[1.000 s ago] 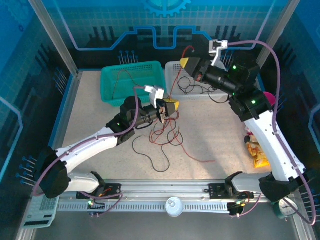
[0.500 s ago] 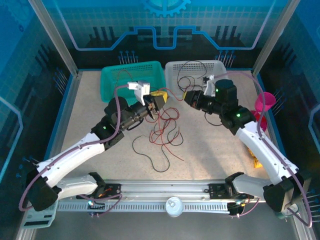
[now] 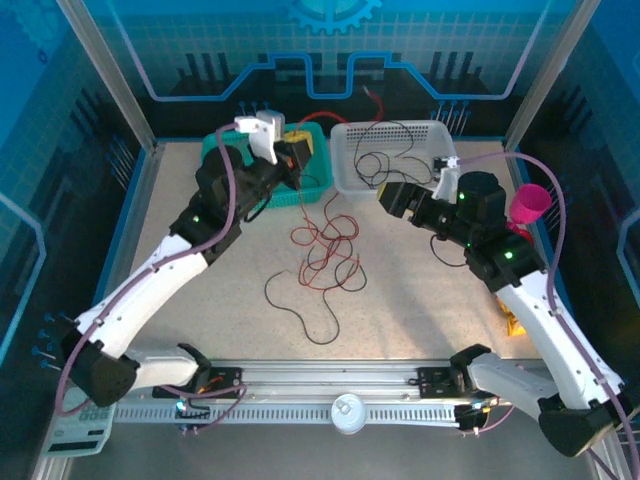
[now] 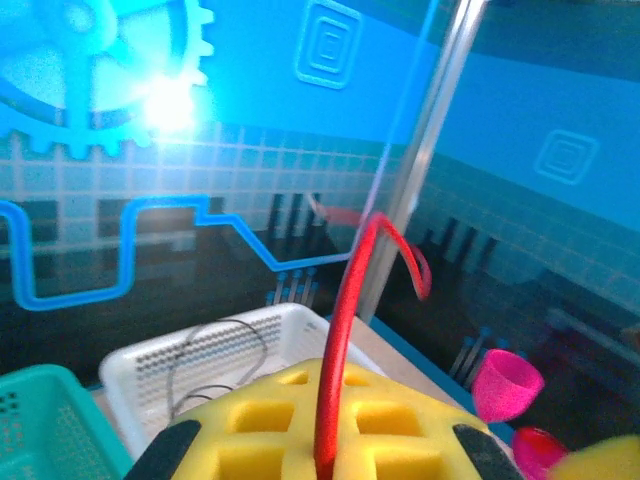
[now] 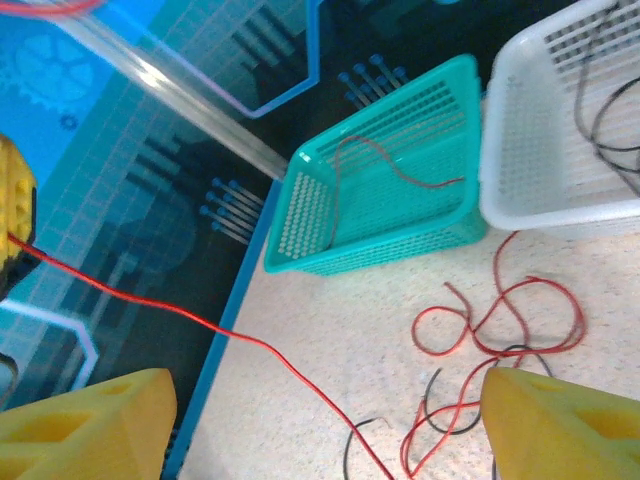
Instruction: Untangle the cables
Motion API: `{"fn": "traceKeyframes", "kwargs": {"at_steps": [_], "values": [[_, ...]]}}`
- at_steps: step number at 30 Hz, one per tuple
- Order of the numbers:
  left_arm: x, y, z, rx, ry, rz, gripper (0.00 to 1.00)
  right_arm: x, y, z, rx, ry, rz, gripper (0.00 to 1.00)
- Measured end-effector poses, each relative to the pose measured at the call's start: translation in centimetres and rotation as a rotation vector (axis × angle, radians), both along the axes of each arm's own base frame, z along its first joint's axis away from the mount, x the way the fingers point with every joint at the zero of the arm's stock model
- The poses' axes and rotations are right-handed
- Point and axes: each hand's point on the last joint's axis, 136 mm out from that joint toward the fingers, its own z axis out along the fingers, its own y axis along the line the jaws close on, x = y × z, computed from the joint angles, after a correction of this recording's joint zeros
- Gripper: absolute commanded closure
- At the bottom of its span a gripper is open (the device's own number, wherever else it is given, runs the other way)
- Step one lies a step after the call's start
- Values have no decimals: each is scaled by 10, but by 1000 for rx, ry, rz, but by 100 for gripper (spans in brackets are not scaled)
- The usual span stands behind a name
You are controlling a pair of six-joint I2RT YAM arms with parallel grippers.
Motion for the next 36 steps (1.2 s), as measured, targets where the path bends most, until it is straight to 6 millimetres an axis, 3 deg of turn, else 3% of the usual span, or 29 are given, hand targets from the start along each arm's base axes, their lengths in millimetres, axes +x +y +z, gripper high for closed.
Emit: {"fn": "traceKeyframes", "kwargs": {"at_steps": [8,15,21,25,28,32,36], "values": [[66,14,12,116,-83,108,100,-14,-17,11,-15,-45,-42,14],[138,28,12,212,-192,231,100,-13,-16,-9,-49,-11,-35,14],[191,44,-3,314,-286,323,100,-13,-16,-28,-82,16,-22,14],[222,56,-31,377,-328,367,100,-14,-16,-32,-103,17,-11,14],[237,71,-65,418,-296,390,100,-14,-20,-35,-118,25,-13,14],[241,98,-120,449,-200,409,100,-13,-24,-36,-119,30,-22,14],[230,122,-181,460,-35,402,100,-13,-23,-35,-107,29,-14,14]]}}
